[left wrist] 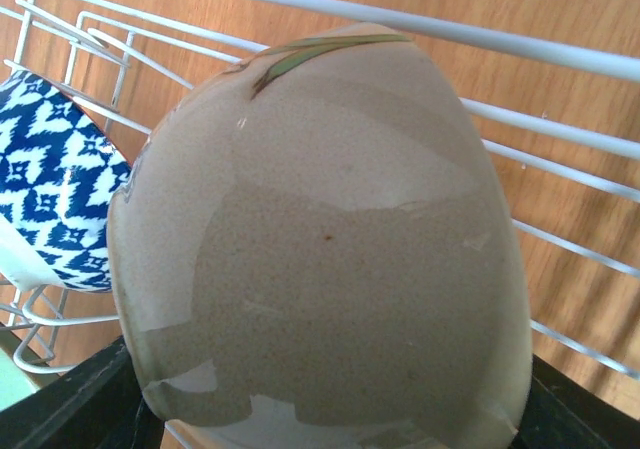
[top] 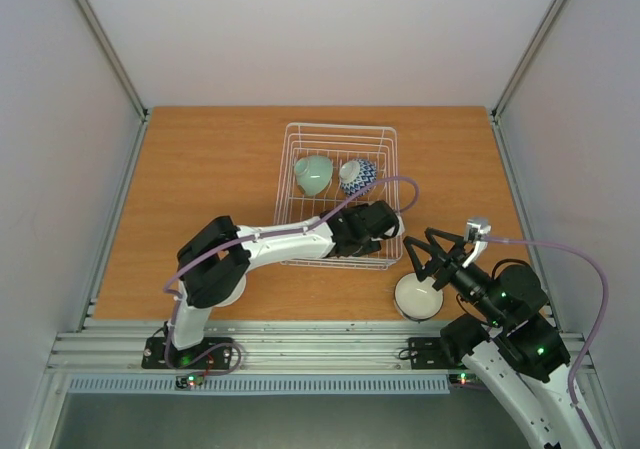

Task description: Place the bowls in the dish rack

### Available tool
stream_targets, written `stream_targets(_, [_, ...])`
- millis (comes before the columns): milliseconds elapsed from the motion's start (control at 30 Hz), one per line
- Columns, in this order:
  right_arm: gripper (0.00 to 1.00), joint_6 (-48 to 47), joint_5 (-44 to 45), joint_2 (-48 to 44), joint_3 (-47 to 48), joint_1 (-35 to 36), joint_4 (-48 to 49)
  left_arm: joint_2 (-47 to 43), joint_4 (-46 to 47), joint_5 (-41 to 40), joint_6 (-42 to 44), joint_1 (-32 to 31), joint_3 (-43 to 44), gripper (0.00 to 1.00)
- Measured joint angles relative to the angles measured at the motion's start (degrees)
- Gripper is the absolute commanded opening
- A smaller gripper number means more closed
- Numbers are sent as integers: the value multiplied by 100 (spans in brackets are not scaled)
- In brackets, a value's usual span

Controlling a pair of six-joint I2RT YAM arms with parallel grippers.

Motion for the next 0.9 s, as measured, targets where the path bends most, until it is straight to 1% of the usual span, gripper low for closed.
stream_targets(33, [86,2,0,-4,0,0,-7,26,-31,-13,-7,0,39,18])
stream_targets(67, [86,2,2,-11,0,0,-20,50,-68,-24,-22,0,83,14])
stream_targets(100, [86,0,2,-26,0,0,-35,70,-92,-28,-26,0,109,4])
stream_targets(133, [86,0,4,-44,0,0,-48,79,-101,-37,-26,-2,116,1])
stream_targets(333, [86,0,4,-122,0,0,-127,79,142,-356,79,-24,-42,0])
stream_targets(567, [86,2,4,-127,0,0,-125,146,817,-979,647,-122,-382,0])
stream_targets(900, [86,2,4,-131,0,0,-125,295,1167,-1637,1272,-192,-573,0])
